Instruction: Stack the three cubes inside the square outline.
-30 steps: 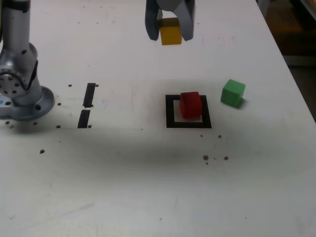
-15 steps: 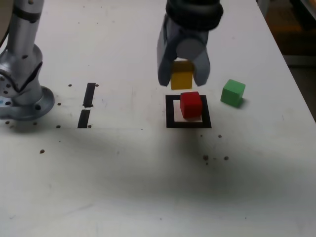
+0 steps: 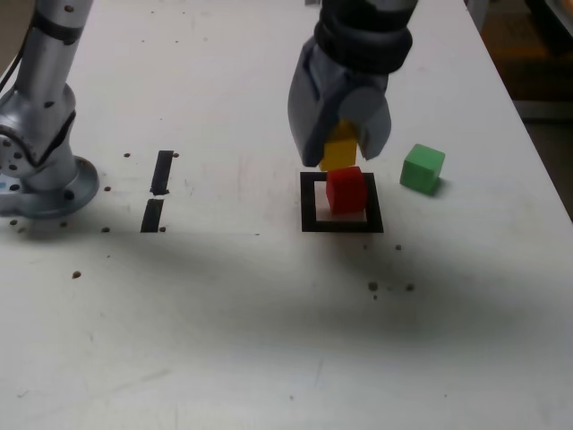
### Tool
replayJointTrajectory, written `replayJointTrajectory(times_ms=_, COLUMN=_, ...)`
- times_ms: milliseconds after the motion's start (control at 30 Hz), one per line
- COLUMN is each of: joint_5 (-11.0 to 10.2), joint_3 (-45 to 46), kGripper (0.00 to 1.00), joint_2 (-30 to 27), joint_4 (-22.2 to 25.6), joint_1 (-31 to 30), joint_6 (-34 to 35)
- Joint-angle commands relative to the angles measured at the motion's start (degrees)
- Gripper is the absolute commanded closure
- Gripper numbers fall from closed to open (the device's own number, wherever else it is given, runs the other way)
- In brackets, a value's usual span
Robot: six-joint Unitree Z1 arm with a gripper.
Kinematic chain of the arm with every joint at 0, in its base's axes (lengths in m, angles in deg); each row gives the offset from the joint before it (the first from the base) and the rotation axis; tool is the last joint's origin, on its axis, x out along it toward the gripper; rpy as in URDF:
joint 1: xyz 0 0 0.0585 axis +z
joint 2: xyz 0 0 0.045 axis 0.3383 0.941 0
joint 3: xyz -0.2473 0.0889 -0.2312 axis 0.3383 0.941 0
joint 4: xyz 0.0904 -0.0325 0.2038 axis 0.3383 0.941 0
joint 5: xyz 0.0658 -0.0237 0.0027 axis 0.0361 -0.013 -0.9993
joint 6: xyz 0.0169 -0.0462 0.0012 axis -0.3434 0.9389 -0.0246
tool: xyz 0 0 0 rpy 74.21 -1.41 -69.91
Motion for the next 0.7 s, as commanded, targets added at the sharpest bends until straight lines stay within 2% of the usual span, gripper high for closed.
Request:
replayJointTrajectory(times_ms=0, joint_5=0.1, joint_3=0.7, kGripper=0.85, joint_2=0.7, joint_4=-1.0, joint_1=0.3, joint_6=-0.5)
replayJointTrajectory(times_ms=300, joint_5=0.2, joint_3=1.9, kGripper=0.85, joint_2=1.3, joint_4=-3.5, joint_1=0.3, joint_6=-1.8)
replayJointTrajectory(times_ms=667, joint_5=-1.1, joint_3=2.7, kGripper=0.81, joint_2=2.0, joint_4=-5.5, joint_1=0.8, joint_6=-2.9)
